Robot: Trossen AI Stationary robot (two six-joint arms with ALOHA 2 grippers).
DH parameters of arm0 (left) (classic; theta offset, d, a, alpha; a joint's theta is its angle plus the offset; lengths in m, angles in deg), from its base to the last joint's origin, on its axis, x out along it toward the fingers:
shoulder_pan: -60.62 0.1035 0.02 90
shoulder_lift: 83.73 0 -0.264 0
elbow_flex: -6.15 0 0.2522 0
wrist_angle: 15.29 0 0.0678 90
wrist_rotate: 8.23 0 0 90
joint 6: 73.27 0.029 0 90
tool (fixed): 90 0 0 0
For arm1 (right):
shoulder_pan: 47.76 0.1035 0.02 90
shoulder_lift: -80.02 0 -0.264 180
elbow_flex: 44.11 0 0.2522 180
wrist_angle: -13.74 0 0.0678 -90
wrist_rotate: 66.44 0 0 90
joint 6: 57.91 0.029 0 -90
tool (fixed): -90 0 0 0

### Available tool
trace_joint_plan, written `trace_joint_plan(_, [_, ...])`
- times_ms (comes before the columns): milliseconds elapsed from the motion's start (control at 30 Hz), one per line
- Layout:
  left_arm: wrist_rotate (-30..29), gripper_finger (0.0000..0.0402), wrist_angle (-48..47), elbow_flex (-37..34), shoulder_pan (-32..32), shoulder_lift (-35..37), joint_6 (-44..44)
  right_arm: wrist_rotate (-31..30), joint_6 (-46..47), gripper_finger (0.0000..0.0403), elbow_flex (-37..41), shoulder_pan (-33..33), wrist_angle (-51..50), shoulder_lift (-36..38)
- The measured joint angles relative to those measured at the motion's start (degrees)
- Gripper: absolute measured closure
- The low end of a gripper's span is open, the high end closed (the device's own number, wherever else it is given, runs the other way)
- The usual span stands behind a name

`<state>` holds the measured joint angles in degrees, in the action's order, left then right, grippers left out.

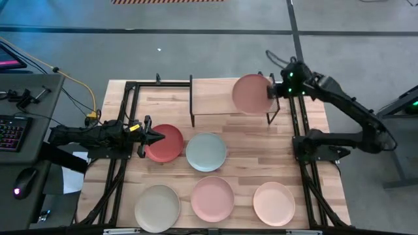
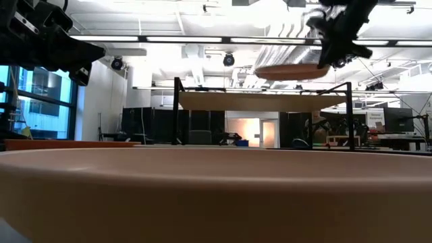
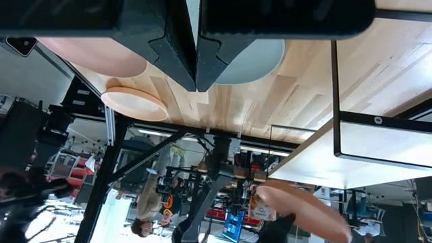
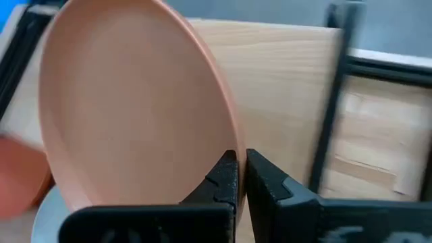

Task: Place and stack plates onto a shelf
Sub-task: Put the light orange plate on the shelf

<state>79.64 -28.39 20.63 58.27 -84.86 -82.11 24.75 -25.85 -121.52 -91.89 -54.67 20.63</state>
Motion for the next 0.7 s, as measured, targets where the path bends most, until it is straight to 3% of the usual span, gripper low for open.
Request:
trace_joint_plan(133, [0.0, 0.0401, 0.0, 0.0, 0.0, 0.0, 0.0, 5.1, -1.3, 0.0403, 0.8, -5.8, 1.3, -2.4])
trace_joint_plan(267, [0.0, 0.0401, 0.0, 0.0, 0.0, 0.0, 0.0, 7.6, -2.5, 0.0403, 0.8, -6.9, 1.9, -5.8])
trace_joint_plan(700, [0.0, 0.0401, 0.0, 0.0, 0.0, 0.0, 0.0, 3.3, -5.0, 0.04, 0.9, -7.6, 2.2, -9.1])
